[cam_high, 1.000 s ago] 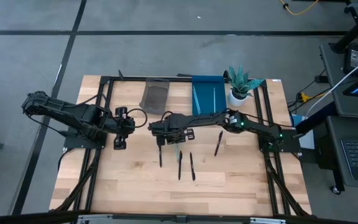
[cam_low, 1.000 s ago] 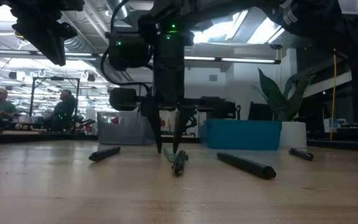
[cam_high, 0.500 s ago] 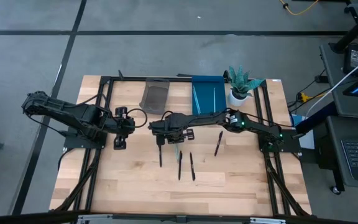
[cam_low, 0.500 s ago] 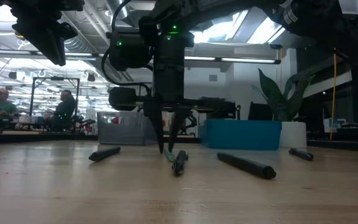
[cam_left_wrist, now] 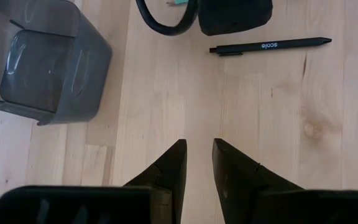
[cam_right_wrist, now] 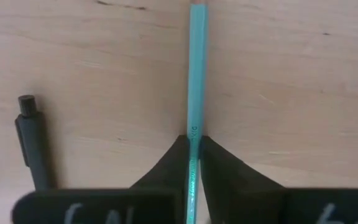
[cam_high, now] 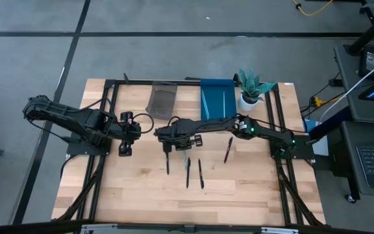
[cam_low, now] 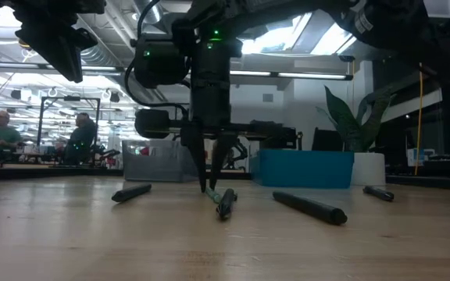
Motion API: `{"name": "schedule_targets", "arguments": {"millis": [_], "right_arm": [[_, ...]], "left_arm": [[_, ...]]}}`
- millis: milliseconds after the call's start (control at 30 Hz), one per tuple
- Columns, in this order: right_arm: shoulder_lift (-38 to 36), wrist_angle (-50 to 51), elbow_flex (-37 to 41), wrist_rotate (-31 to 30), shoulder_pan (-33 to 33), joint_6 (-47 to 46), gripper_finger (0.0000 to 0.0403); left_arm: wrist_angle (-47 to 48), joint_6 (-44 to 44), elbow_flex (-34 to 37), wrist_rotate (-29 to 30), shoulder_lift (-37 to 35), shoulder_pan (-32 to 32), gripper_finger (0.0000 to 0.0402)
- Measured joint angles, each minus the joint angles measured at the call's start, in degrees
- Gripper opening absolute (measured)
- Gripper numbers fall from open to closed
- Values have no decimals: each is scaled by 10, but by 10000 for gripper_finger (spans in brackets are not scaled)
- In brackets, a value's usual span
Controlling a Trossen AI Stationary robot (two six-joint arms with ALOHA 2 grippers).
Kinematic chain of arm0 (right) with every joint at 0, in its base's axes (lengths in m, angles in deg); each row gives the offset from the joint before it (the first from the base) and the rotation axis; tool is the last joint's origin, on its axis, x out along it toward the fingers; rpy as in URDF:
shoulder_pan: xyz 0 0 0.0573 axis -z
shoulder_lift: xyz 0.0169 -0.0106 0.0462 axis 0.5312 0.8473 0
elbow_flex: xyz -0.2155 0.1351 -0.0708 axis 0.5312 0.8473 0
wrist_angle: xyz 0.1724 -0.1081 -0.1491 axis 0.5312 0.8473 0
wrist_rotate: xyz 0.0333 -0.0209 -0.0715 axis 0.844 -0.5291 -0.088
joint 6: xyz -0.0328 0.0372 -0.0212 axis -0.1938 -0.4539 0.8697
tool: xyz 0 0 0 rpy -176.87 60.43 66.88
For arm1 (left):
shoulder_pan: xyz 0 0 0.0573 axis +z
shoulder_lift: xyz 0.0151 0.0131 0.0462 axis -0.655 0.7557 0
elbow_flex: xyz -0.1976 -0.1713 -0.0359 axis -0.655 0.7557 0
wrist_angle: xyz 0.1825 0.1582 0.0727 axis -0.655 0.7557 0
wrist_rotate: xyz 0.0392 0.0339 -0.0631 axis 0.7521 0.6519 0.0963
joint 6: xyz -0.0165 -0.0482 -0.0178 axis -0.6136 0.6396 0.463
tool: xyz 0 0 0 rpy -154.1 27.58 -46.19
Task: Sort pens & pencils
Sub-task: Put the light blue pencil into the blue bin
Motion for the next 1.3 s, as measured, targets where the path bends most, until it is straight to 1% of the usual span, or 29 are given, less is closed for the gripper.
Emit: {"name": "schedule_targets", "arguments": {"millis": [200, 600, 733, 1033, 1300], "right_arm": [[1, 3, -11, -12, 1, 2, 28], [1, 8, -19, -13, 1, 2, 29], [-2, 29, -36, -17, 2, 2, 34], [-29, 67, -36, -28, 6, 2, 36], [-58, 122, -36, -34, 14, 2, 33]], "left_arm": [[0, 0, 0, 0, 0, 0, 73], [0, 0, 0, 0, 0, 0, 73], [0, 0, 0, 0, 0, 0, 73], [-4, 0, 0, 0, 0, 0, 73], [-5, 0, 0, 0, 0, 0, 73]]}}
